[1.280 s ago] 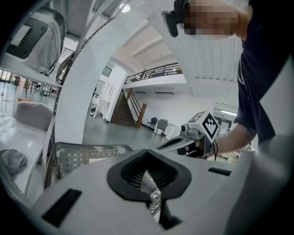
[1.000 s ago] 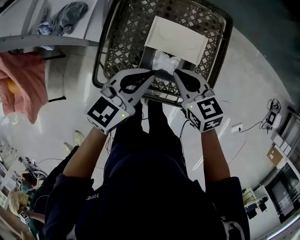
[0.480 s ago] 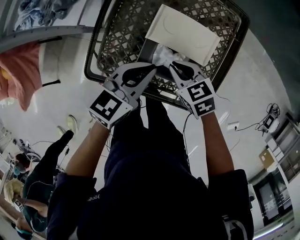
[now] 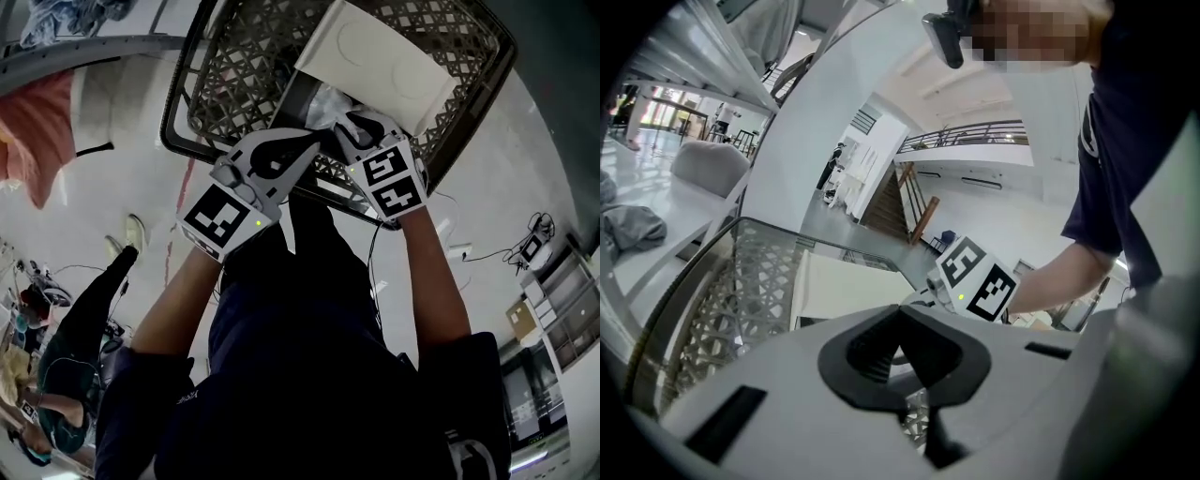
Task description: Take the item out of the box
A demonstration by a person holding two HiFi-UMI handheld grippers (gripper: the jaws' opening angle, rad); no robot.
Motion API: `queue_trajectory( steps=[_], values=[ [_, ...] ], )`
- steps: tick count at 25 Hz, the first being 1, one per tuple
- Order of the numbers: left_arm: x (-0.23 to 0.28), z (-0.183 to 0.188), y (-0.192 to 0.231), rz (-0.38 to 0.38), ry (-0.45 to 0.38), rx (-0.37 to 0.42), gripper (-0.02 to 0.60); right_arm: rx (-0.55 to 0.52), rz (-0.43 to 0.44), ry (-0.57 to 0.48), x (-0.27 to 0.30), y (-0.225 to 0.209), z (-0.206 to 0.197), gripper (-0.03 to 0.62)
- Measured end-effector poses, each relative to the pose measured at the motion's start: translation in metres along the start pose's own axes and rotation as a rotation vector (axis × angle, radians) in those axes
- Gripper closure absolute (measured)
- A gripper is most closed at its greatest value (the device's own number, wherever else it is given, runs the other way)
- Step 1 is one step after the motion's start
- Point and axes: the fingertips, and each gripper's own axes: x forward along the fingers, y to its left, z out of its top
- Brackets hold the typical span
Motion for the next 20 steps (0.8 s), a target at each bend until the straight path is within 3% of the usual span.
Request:
queue_trajectory(
  steps=[9, 20],
  values=[
    [-0.007, -0.004, 0.005, 0.008, -0.005, -0.027, 0.575, -0.039, -0.068, 0.091, 0.016, -0.006, -0.009, 0.499],
    [-0.020, 0.001, 0.007, 0.005, -0.016, -0.017, 0.575, -0.083, -0.106, 0.102, 0.014, 0.004, -0.008, 0.565]
  ],
)
